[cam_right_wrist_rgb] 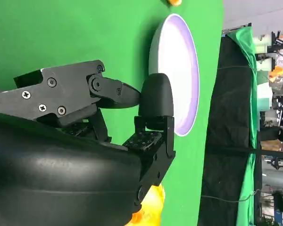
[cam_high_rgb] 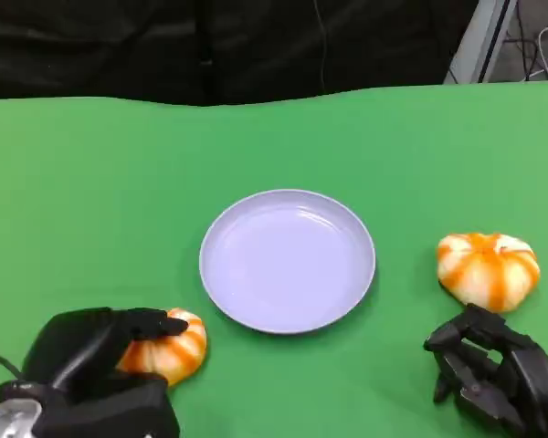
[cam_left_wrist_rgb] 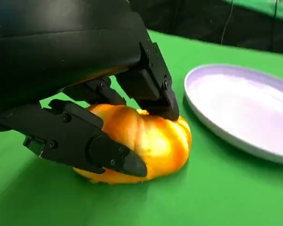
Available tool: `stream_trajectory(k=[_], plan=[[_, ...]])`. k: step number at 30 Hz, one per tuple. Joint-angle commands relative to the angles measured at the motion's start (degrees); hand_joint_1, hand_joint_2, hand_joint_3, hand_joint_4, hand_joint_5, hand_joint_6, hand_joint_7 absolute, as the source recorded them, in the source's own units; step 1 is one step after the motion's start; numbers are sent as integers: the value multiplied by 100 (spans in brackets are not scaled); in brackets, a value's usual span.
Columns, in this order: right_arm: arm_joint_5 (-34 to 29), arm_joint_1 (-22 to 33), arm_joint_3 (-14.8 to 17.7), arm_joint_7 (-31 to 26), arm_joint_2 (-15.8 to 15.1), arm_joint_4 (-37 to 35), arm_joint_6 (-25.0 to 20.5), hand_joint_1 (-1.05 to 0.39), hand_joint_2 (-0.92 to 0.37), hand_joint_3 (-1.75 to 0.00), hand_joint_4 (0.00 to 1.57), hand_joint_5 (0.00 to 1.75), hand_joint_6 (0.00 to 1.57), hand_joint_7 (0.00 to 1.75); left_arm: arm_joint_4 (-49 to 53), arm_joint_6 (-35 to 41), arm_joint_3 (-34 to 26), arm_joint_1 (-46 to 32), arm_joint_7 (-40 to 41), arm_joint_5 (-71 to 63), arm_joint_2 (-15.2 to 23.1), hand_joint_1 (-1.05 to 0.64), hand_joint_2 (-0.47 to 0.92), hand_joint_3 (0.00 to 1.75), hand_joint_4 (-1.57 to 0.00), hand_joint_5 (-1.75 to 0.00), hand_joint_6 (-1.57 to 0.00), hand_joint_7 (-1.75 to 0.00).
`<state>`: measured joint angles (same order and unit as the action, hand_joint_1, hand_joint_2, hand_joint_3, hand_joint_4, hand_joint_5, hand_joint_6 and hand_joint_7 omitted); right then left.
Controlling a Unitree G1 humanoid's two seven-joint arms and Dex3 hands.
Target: Grasp the bread from the table and place it into the plate.
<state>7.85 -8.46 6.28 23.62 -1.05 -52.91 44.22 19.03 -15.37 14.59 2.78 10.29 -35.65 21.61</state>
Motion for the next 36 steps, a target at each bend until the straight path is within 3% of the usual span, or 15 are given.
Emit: stream_trajectory(k=[1, 2, 4, 6, 7, 14, 21, 25, 30, 36], plan=[[52, 54, 59, -16, -65, 23, 27, -27, -92, -52, 72, 175, 65, 141, 381, -116, 31, -20, 448, -73, -35, -15, 85, 33, -92, -141, -144, -11], [48, 57, 58, -25, -62, 30, 21, -27, -92, -51, 72, 175, 65, 141, 420, -157, 37, -14, 547, -81, -44, -14, 85, 32, -85, -154, -138, -22], [55, 56, 59, -28, -58, 35, -7, -27, -92, -51, 72, 175, 66, 141, 472, -215, 35, -8, 705, -76, -69, -14, 85, 28, -78, -170, -112, -72], [87, 52, 64, 12, -55, 32, -20, -27, -92, -51, 72, 175, 65, 141, 541, -275, 36, 7, 902, -103, -95, -12, 86, 24, -77, -174, -98, -99], [101, 49, 69, 33, -54, 26, -15, -26, -92, -52, 72, 175, 65, 141, 572, -325, 25, 9, 984, -83, -111, -12, 87, 24, -76, -174, -95, -105], [18, 46, 46, -52, -58, 6, 40, -26, -92, -52, 72, 175, 66, 140, 301, -433, -119, -108, 1430, -101, -108, -12, 84, 26, -79, -175, -90, -117], [-28, 34, 20, -111, -61, -15, 56, -28, -92, -52, 72, 175, 65, 141, -363, -283, -300, -319, 1369, -98, -94, -13, 79, 33, -80, -175, -92, -113], [-19, 11, 25, -111, -56, -60, 71, -27, -92, -52, 71, 175, 65, 141, -801, -226, -414, -447, 1311, -65, -107, -13, 57, 77, -81, -175, -93, -114], [-27, 6, 23, -119, -59, -71, 82, -27, -92, -52, 71, 175, 65, 141, -947, -197, -462, -496, 1267, -71, -126, -13, 53, 84, -81, -175, -93, -116], [-33, -18, 24, -134, -58, -107, 51, -27, -92, -52, 72, 175, 65, 142, -1833, -21, -664, -638, 1170, -85, -159, -11, 47, 98, -80, -175, -94, -115]])
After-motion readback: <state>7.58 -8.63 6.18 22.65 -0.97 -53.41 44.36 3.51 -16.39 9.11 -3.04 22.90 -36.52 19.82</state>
